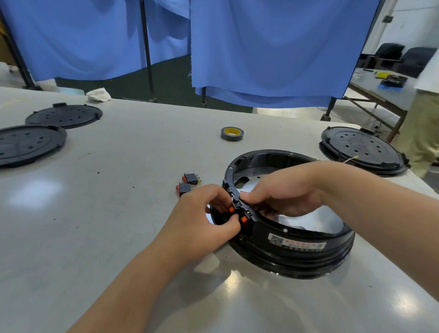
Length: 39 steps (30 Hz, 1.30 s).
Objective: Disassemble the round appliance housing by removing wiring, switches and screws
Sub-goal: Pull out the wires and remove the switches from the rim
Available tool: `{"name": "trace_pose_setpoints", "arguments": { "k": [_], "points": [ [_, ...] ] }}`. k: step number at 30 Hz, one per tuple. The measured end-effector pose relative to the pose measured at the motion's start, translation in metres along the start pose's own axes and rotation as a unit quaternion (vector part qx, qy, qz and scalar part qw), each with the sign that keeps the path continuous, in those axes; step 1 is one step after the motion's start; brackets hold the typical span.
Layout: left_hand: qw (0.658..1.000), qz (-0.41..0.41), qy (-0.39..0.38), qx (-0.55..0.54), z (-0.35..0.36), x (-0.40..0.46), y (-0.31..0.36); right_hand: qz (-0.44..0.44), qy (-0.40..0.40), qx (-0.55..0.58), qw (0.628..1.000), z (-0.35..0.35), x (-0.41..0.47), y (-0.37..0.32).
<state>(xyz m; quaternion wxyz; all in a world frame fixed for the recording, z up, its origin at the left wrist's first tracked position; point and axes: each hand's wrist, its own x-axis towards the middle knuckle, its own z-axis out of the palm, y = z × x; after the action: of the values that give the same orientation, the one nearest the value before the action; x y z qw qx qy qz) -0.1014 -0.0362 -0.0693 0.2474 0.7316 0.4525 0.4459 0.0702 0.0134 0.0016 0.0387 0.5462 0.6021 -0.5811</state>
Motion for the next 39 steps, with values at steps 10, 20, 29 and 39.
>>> {"name": "trace_pose_setpoints", "arguments": {
  "k": [10,20,29,39],
  "points": [
    [1.0,-0.013,-0.007,0.005,-0.002,0.0,0.0,-0.008,0.003,0.021,1.0,0.0,0.001,0.004],
    [0.991,-0.066,0.038,-0.113,-0.016,0.004,0.003,-0.024,-0.001,0.036,0.999,0.002,-0.002,0.007],
    [0.955,-0.161,0.203,-0.145,-0.031,0.019,-0.029,-0.05,0.022,0.028,0.998,0.007,-0.003,0.015],
    [0.941,-0.255,0.219,0.038,-0.025,0.024,-0.065,-0.021,0.135,-0.033,0.99,0.018,-0.007,0.028]
  ]
}}
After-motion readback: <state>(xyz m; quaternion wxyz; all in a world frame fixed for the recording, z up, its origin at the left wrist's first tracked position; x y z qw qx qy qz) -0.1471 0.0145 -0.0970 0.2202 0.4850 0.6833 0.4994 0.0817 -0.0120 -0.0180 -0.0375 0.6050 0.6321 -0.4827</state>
